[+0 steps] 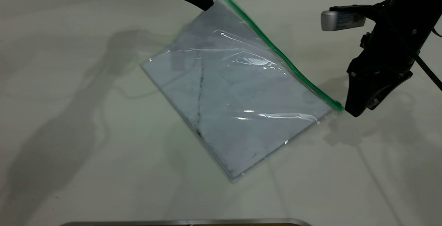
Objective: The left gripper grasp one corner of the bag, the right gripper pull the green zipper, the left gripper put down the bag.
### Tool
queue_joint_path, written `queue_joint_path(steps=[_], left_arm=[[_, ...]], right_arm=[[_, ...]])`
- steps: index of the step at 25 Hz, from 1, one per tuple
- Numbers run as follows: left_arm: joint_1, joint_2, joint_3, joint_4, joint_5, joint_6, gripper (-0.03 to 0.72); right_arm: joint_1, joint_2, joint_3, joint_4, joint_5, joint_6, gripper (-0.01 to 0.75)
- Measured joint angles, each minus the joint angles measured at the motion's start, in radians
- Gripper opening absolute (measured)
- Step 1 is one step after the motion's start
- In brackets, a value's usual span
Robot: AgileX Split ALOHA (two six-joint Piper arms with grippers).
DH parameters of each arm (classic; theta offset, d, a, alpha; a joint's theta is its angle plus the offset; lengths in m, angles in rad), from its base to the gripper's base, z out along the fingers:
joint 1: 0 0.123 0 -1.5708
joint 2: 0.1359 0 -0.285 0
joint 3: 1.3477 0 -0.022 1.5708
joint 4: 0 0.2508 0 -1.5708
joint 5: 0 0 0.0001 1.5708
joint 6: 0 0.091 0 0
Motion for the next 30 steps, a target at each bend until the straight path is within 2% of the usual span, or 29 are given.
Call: queue_joint_path(steps=[4, 7, 11, 17, 19, 26, 30], left_arm=[[0.000, -0.006, -0.004, 0.016, -0.029, -0.082, 0.595], [0.000, -0.037, -0.004, 0.044, -0.116, -0.216, 0.637], [0.000, -0.117, -0.013, 0.138, -0.128, -0.441, 0.633], [0.000, -0.278, -0.021, 0.379, -0.038, -0.707, 0.610], [0.000, -0.337, -0.021, 0.445, -0.001, -0.789, 0.606], [0.000, -0.562, -0.023, 0.605, -0.001, -1.100, 0.589], [0.000, -0.671, -0.024, 0.690, -0.001, -1.195, 0.589]], right_arm=[[0.000, 0.000, -0.002, -0.001, -0.024, 0.001, 0.550], [0.000, -0.002, -0.044, -0.004, -0.023, 0.010, 0.553], [0.000, -0.044, -0.149, -0.007, 0.029, 0.056, 0.553], [0.000, -0.195, -0.273, -0.013, 0.090, 0.116, 0.553], [0.000, -0.283, -0.284, -0.015, 0.098, 0.126, 0.553], [-0.003, -0.665, -0.285, -0.020, 0.149, 0.154, 0.553], [-0.003, -0.856, -0.284, -0.032, 0.191, 0.198, 0.554]])
